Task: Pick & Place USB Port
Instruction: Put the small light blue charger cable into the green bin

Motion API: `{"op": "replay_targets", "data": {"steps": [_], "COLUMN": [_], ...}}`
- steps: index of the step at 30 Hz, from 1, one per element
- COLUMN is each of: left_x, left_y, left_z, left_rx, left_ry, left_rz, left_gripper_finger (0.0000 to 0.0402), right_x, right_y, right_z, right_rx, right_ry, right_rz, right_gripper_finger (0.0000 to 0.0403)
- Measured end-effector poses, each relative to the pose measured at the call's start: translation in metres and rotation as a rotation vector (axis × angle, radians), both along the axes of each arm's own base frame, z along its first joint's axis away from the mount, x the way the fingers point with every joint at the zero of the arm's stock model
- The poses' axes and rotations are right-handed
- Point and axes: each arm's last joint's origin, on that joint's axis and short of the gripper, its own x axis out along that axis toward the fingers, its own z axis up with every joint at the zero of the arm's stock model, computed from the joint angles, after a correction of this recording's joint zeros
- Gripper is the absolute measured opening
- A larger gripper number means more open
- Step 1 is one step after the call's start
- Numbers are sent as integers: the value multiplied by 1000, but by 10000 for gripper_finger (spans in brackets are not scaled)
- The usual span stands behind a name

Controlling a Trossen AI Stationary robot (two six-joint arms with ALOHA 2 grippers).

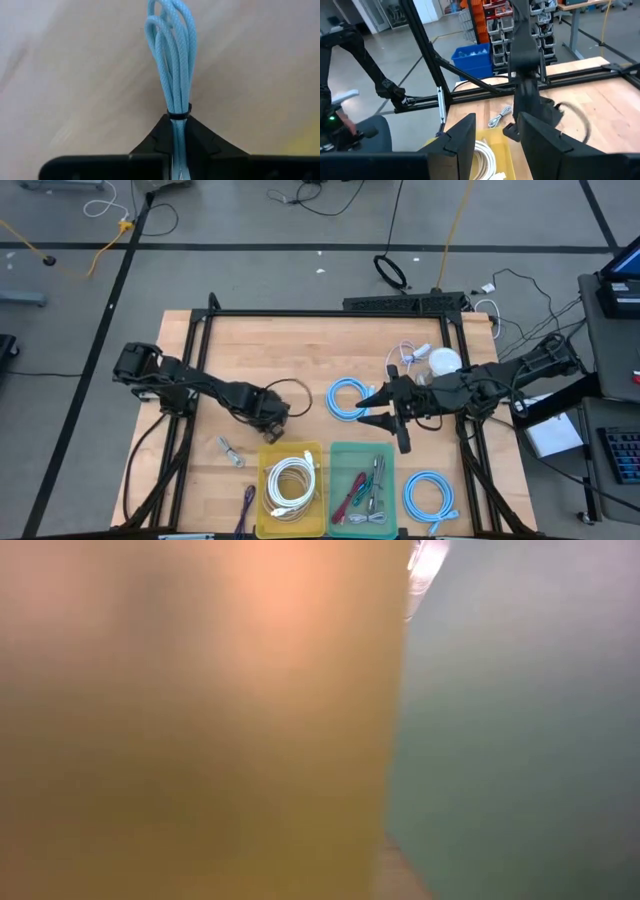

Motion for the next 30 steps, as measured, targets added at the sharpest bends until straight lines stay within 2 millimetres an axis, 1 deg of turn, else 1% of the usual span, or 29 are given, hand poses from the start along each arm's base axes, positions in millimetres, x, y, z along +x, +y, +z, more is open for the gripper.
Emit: {"op": "replay_targets", "data": {"steps": [5, 7, 9, 10, 12, 15, 17, 19, 20, 24, 26, 28, 30], "left_x": [15, 24, 27, 28, 29, 28, 31, 34, 40, 71, 95, 114, 134], "left_y": [6, 6, 2, -1, -12, -37, -57, -78, -89, -130, -148, -162, -172], "left_z": [54, 82, 110, 121, 135, 148, 152, 148, 144, 142, 137, 125, 118], "left_rx": [-3, -65, -133, -166, -226, -279, -300, -304, -300, -330, -355, -343, -369], "left_ry": [-402, -648, -878, -970, -1102, -1169, -1172, -1131, -1114, -1092, -1067, -976, -890], "left_rz": [126, 172, 201, 212, 232, 278, 331, 358, 369, 390, 404, 420, 446], "left_gripper_finger": [22, 22, 22, 22, 22, 22, 22, 22, 21, 21, 21, 21, 21], "right_x": [0, 0, 0, 0, -2, -6, -11, -18, -22, -39, -48, -56, -64], "right_y": [-1, -1, -1, -1, -2, -4, -5, -6, -6, -6, -5, -4, -1], "right_z": [0, 0, -1, -2, -4, -7, -7, -6, -5, 2, 5, 10, 13], "right_rx": [17, 17, 34, 42, 48, 52, 59, 59, 58, 61, 63, 74, 80], "right_ry": [4, 4, 12, 21, 45, 92, 118, 134, 133, 119, 114, 92, 79], "right_rz": [-30, -31, -36, -39, -43, -60, -64, -60, -59, -30, -9, 17, 50], "right_gripper_finger": [139, 139, 139, 139, 139, 139, 139, 139, 139, 139, 139, 139, 139]}}
